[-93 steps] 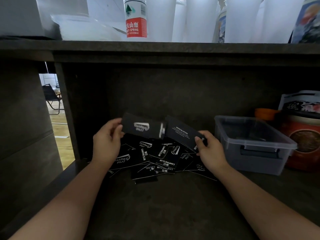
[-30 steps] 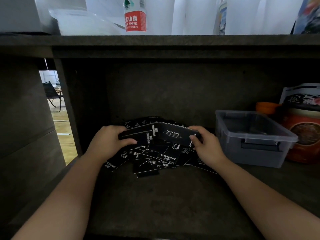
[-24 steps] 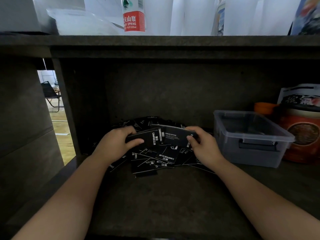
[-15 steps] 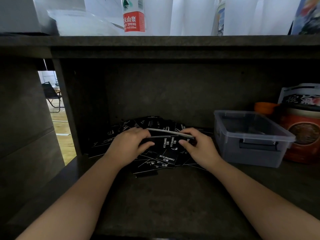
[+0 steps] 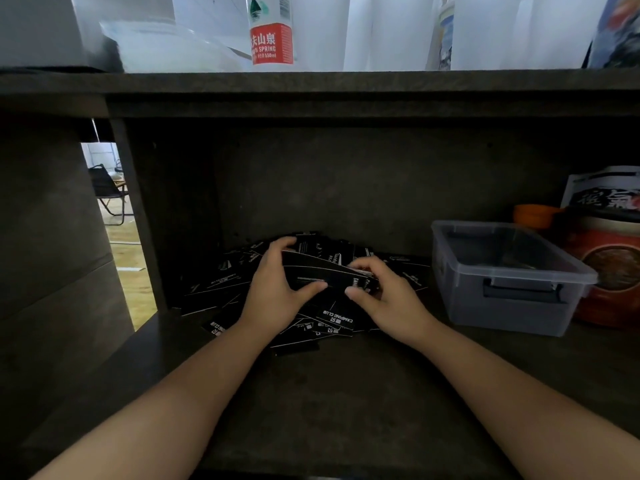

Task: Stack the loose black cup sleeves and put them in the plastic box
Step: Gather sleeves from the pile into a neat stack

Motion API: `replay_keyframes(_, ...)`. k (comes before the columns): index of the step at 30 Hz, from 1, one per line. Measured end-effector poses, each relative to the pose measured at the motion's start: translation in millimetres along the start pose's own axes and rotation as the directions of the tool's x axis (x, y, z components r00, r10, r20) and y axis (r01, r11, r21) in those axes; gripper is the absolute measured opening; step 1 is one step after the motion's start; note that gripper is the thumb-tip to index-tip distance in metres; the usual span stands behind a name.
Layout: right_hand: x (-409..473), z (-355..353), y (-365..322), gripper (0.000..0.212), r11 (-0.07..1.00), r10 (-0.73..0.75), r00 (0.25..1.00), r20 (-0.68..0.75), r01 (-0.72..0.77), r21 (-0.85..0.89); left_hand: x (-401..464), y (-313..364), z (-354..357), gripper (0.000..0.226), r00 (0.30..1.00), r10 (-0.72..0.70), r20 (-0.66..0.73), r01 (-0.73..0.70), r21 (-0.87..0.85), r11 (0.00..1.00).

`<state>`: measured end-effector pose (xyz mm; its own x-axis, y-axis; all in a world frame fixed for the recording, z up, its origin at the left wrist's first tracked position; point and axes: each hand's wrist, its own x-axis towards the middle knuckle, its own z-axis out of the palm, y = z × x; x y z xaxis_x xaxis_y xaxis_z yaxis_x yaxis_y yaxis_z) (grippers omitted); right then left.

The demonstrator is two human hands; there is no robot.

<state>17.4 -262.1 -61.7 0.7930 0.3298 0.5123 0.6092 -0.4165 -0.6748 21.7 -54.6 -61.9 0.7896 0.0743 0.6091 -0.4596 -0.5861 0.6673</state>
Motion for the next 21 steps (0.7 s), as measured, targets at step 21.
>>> replay_keyframes(21,6.6,-18.9,16.5,0.024,0.957,0.102,0.937,-0.333,-0.184,-0.226,13.3,-23.5,-23.5,0.05,0.995,0.094,-0.019,-0.074,0.469,0.88)
